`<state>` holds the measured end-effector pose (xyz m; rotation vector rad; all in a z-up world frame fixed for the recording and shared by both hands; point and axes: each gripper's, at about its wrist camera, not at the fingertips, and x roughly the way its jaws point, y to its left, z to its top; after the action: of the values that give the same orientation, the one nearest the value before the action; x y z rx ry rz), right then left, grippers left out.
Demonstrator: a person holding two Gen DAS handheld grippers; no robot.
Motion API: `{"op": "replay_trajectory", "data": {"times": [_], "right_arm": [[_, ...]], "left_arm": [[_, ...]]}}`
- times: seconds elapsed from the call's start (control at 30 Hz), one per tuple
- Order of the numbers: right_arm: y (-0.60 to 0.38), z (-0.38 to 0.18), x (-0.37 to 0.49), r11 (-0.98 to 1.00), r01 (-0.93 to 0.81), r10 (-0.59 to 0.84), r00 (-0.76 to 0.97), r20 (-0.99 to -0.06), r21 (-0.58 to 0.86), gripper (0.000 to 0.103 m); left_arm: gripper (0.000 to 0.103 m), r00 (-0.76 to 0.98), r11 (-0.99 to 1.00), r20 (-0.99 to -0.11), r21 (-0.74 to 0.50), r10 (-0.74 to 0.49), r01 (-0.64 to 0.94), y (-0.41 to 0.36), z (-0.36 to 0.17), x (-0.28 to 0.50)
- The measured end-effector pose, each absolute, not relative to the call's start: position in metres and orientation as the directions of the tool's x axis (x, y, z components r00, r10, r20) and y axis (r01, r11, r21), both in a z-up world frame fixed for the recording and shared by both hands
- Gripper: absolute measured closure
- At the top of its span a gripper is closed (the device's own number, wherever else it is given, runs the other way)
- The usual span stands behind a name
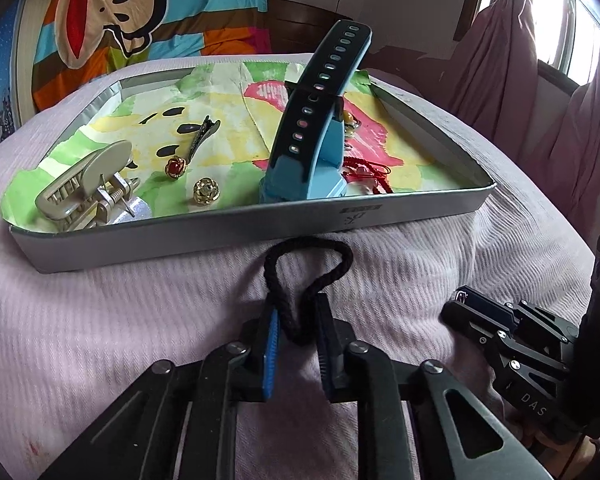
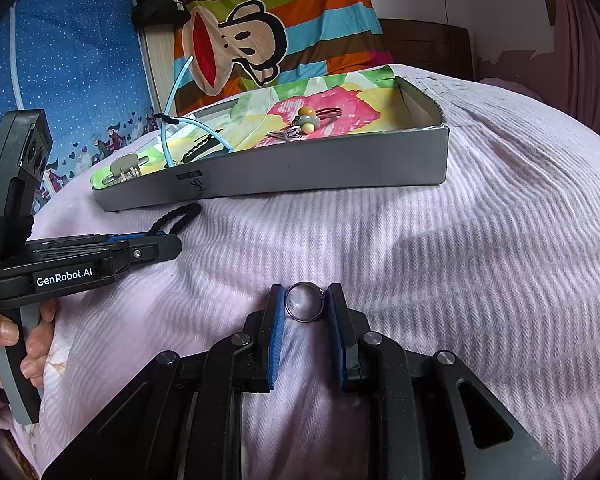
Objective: Organize jewelry
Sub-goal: 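Grasp the silver ring with right tool while left tool grasps black hair tie, then drop the ring in the tray with right tool while left drops hair tie there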
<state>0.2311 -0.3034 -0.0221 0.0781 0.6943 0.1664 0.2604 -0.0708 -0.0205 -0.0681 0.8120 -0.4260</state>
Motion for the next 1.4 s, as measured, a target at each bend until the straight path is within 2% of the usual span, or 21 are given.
{"op": "replay_trajectory", "data": {"times": [0.07, 0.13, 0.6, 0.9, 1.4], "right_arm": [[-0.304, -0.022, 0.231, 0.984, -0.127, 0.179, 0.756, -0.630, 0.127, 0.084], [-0.304, -0.022, 0.230, 0.983, -0.129, 0.181, 0.756, -0.628, 0.129, 0.084], [-0.301, -0.018, 0.218, 0.970, -0.192, 0.245, 0.762, -0.600, 0.153, 0.084], [-0.293, -0.012, 0.209, 0.961, -0.240, 0.274, 0.763, -0.586, 0.137, 0.084], [-0.298, 0.006, 0.198, 0.951, -0.268, 0.307, 0.789, -0.532, 0.151, 0.084]], "left_arm": [[0.096, 0.611, 0.910, -0.681, -0.231, -0.405, 0.345, -0.069, -0.020, 0.259], [0.097, 0.616, 0.910, -0.674, -0.242, -0.407, 0.337, -0.067, -0.019, 0.256], [0.097, 0.656, 0.902, -0.627, -0.370, -0.420, 0.223, -0.033, -0.028, 0.214], [0.097, 0.664, 0.921, -0.640, -0.304, -0.387, 0.244, -0.040, -0.025, 0.200], [0.097, 0.677, 0.916, -0.617, -0.275, -0.401, 0.292, -0.045, -0.010, 0.196]]}}
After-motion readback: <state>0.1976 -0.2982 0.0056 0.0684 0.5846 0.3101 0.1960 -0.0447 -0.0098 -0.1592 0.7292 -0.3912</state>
